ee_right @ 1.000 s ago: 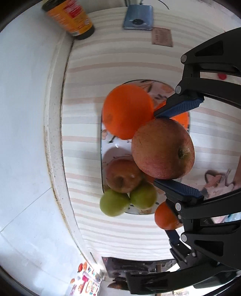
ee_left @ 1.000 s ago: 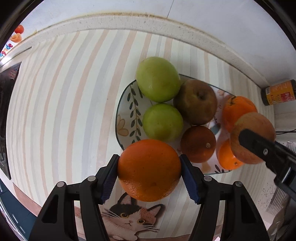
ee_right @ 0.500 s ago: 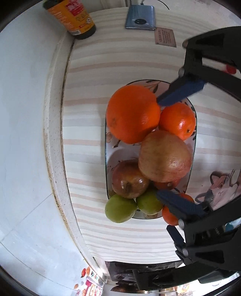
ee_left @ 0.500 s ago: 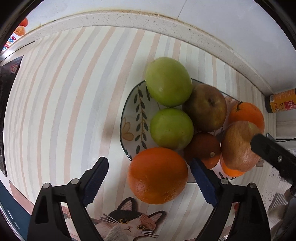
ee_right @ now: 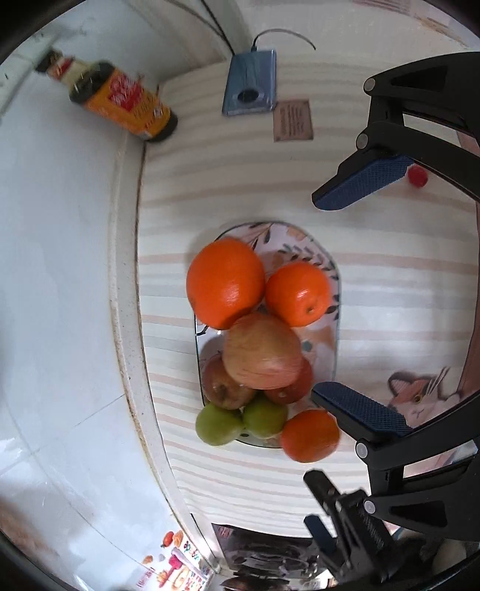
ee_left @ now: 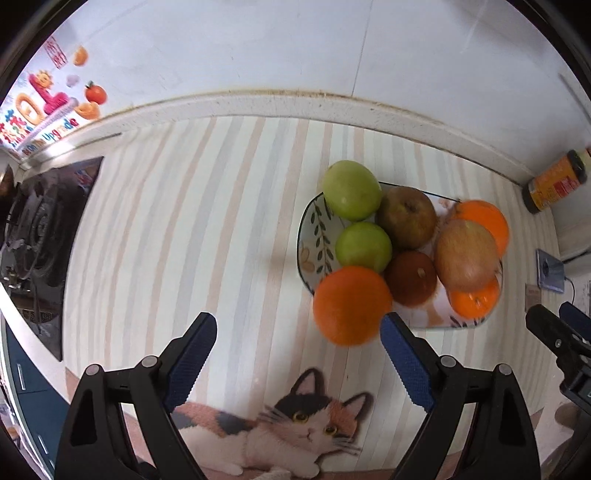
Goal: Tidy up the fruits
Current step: 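Lift both open tools away from the plate toward the cherry tomatoes, then grasp a cherry tomato with the right tool while the left tool grasps the other tomato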
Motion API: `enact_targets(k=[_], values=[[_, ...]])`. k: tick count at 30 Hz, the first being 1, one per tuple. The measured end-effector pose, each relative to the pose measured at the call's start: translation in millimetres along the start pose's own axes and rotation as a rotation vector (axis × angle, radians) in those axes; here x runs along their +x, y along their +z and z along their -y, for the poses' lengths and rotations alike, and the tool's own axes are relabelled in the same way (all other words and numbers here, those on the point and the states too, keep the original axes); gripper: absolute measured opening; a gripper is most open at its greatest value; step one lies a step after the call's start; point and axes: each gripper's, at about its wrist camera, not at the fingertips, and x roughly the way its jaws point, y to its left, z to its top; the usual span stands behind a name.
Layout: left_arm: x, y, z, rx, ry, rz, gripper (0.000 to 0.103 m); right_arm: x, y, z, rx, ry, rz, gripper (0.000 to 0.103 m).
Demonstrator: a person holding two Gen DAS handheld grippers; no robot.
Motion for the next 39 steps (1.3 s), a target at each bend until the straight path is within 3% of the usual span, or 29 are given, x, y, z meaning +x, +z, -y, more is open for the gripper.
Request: enact_targets(k=[14, 22, 34, 36, 37, 39], values=[[-99, -65, 13, 0.081, -0.051, 0.178, 0.091, -100, -81, -1, -0.004, -0.022, 0.208, 0.096], [-147, -93, 11, 0.095, -0.073, 0.26, 0.091, -148, -118, -10, -0.016, 0.002, 0.271, 0.096], [-180, -122, 3, 0.106, -0.097, 0.318, 0.091, -196, -153, -21, -0.001, 0.048, 0.346, 0.097], [-182, -122, 6, 0.117, -0.107, 0.328, 0.091, -202, -157, -20, 0.022, 0.069, 0.363, 0.102], [-180, -122, 9, 0.128, -0.11, 0.332, 0.1, -203, -158, -18, 0.034, 0.08, 0.372, 0.102], [-175, -122, 14, 0.142, -0.117, 0.324, 0.103, -201, -159, -7, 0.077, 0.086, 0.382, 0.102]])
